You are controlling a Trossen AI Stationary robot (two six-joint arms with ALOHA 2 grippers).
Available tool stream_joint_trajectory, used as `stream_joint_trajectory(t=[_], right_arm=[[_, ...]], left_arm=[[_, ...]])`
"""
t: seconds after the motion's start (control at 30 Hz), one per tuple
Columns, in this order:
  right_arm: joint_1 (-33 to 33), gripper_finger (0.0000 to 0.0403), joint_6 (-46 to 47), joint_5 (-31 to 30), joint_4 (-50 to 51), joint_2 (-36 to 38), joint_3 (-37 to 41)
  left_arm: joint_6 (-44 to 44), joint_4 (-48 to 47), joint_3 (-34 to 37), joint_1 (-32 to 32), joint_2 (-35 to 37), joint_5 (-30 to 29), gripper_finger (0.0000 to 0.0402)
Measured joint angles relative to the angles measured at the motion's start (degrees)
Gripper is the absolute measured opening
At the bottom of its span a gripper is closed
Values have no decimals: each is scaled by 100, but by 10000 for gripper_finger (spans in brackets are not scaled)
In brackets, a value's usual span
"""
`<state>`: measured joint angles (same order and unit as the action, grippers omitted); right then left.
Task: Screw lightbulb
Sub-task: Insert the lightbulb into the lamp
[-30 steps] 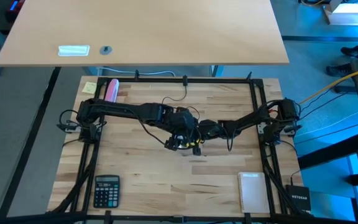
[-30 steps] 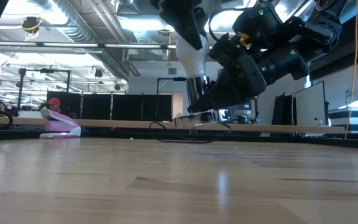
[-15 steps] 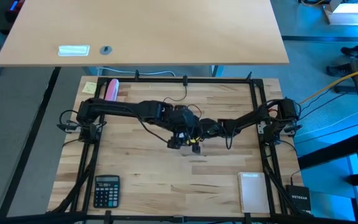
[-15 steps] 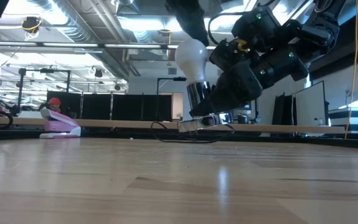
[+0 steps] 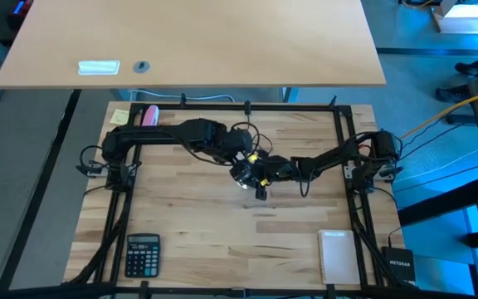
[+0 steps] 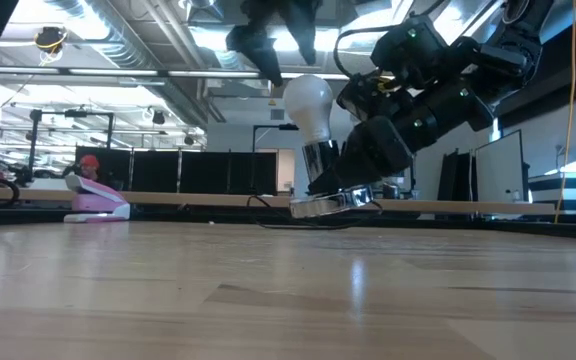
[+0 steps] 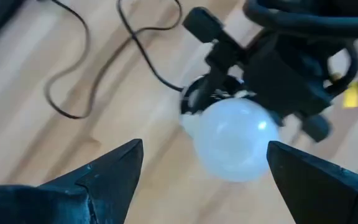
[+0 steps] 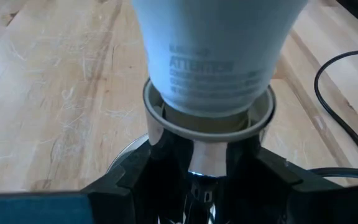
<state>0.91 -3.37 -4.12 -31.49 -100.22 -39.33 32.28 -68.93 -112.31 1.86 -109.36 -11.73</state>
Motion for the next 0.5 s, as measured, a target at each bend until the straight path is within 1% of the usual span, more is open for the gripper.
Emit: stream_joint_trajectory(t=[0.07,0.13,0.3,0.37,0.5], right_arm=[[0,180,-12,2,-2,0,0],[-2,180,-24,2,0,0,0],[-2,180,-109,0,35,-2,6],[-2,180,-116,2,41,-2,7],[-2,180,-141,2,18,-2,7]], left_arm=[[195,157,111,57,2,311,331],[404,240,230,102,-9,474,331],[883,599,477,130,-4,656,331],[948,635,512,128,-4,684,331],[975,994,578,115,-5,860,331]])
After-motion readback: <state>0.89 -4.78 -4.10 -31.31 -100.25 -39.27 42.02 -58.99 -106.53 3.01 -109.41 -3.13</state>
